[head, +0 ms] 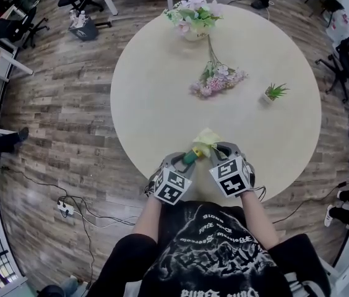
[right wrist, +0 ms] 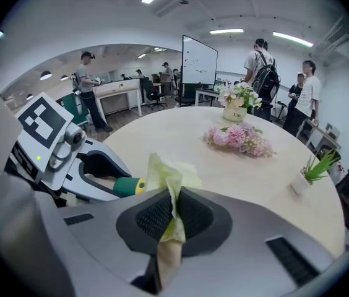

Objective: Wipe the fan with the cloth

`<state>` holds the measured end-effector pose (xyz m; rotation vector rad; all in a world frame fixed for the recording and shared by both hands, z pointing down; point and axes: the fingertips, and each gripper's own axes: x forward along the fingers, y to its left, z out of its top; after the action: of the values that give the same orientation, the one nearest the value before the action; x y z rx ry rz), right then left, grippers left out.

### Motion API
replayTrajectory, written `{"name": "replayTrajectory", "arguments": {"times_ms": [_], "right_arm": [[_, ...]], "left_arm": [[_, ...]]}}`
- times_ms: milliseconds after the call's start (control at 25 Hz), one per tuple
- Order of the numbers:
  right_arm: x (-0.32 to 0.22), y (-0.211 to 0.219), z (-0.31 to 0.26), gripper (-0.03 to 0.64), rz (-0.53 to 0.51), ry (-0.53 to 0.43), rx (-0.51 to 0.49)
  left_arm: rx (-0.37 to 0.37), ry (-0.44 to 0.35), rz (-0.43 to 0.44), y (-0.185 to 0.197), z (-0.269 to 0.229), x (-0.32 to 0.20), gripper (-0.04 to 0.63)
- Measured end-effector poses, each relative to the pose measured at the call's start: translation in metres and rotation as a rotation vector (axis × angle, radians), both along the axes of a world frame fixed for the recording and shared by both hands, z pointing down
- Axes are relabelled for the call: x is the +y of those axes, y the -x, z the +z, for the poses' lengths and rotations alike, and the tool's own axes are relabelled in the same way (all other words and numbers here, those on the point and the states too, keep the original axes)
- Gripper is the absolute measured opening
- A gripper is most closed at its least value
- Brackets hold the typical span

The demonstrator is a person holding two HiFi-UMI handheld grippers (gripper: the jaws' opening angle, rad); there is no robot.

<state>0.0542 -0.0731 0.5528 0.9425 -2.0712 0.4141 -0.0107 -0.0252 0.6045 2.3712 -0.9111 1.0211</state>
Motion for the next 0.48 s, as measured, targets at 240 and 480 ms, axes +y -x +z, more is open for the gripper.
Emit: {"name": "replayTrajectory", "arguments": {"times_ms": [240,480], "right_arm": [[-0.024,-0.014,-0.003,0.025,0.087,-0.061,0.015],[-0.038,-0.005,-0.004,0.025,0.066,-0.069,0.006]], "left_arm": [[0.011,0.005,0.006,0.000,-0.001,0.000,0.186],[0.027,0.013,0.004,0.000,-0.002,0.000,0.185]]}}
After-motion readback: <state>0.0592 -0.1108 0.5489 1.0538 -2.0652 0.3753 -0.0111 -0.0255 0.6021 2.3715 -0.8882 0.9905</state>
